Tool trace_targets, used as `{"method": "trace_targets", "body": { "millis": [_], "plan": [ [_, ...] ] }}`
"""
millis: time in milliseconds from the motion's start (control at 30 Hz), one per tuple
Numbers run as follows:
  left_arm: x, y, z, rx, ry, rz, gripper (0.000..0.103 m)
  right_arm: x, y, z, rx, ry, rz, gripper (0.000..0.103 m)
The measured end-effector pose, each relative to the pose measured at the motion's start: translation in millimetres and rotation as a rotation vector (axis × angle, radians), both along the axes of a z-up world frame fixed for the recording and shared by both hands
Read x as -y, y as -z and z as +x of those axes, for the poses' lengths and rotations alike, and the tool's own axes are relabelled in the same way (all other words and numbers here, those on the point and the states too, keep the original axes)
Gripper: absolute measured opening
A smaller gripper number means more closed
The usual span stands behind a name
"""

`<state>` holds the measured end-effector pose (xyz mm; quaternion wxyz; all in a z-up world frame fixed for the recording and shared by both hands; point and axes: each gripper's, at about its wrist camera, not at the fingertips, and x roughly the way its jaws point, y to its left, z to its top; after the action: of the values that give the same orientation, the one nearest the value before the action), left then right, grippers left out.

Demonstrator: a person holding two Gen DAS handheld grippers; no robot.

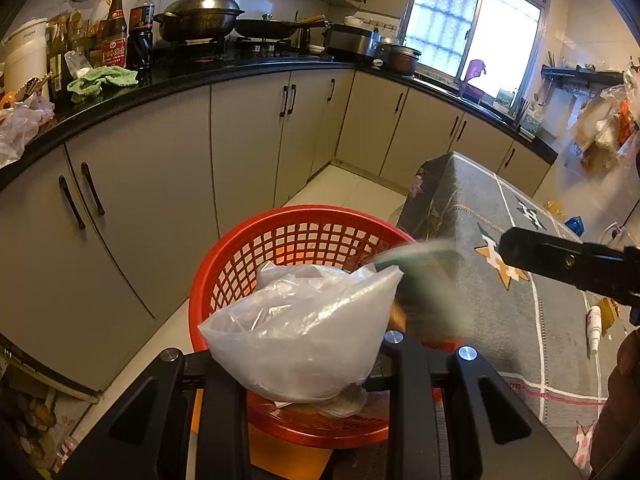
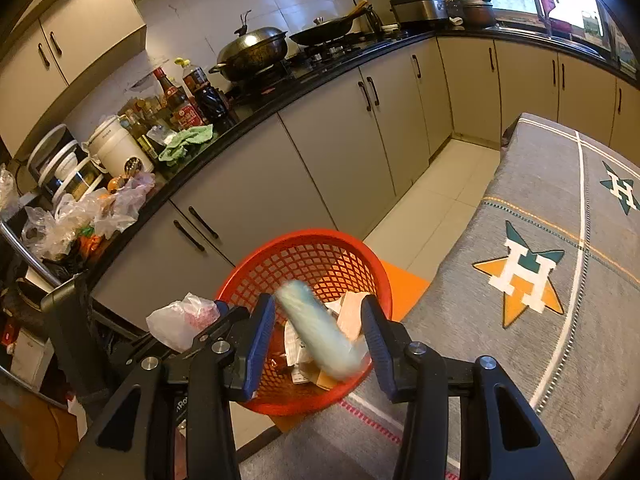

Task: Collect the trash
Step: 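Carry the plastic bag and wipes pack over the basket and open both grippers, then grasp the white spray bottle with the left gripper while the right grasps the yellow lid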

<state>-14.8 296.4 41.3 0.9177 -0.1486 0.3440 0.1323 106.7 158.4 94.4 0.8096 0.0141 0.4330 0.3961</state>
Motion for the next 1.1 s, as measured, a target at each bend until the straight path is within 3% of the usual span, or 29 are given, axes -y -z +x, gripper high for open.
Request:
{"method": "trace_targets", "body": {
  "millis": [167, 333, 600, 900, 1100],
  "plan": [
    [0.7, 0.8, 0.2, -0.006, 0.003, -0.002, 0.034, -0.1, 2.8, 1.1, -0.010, 0.006, 0.005, 0.050],
    [2.6, -4.4, -2.2, 0.002, -0.008, -0.002, 0.052, 19.7, 1.9, -1.2, -0.010, 0.032, 0.011, 0.050],
    [23.8, -23.4, -6.9, 0.025, 0.010, 0.016, 0.053, 71.6, -4.8, -9.1, -0.001, 0.099, 0.027, 0.050],
    [90.1, -53.2, -5.7, 0.055, 0.112, 0.086, 0.058, 171.0, -15.2, -6.3, 0.043, 0.274, 0.026, 0.050],
    [154.8, -55.6, 9.3, 0.031, 0.235, 0.119, 0.058, 265.3, -18.5, 3.1, 0.063, 0.472, 0.011, 0.050]
  ]
}}
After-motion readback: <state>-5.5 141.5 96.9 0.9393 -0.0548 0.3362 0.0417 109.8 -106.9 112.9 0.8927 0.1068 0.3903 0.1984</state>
